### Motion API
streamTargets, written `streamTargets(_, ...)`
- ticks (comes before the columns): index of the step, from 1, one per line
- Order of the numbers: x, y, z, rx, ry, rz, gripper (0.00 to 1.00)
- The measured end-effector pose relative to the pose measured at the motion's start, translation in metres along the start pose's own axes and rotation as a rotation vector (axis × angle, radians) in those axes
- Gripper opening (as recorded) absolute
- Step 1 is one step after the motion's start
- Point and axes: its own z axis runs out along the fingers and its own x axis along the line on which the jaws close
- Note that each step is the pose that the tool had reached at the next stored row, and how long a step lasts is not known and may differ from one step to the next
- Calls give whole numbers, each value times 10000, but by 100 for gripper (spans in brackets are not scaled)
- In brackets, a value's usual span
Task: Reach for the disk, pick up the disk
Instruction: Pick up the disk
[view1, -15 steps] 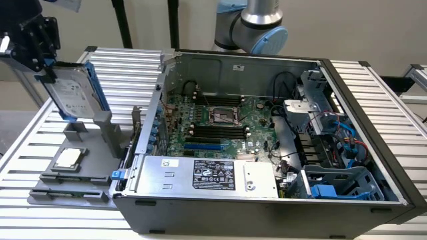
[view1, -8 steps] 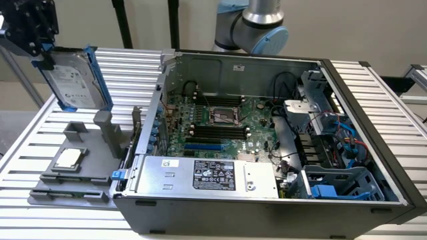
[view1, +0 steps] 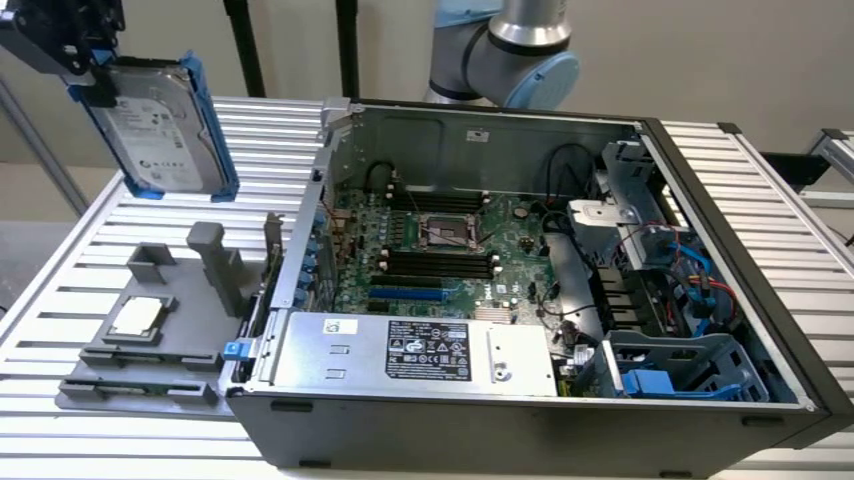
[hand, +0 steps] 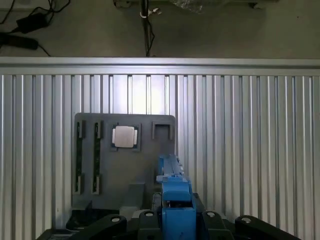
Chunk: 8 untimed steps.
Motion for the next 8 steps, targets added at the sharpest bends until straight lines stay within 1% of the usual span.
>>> streamTargets(4, 7, -164, -158, -2, -73, -13, 33)
streamTargets(8, 21, -342, -287, -5, -159, -13, 33)
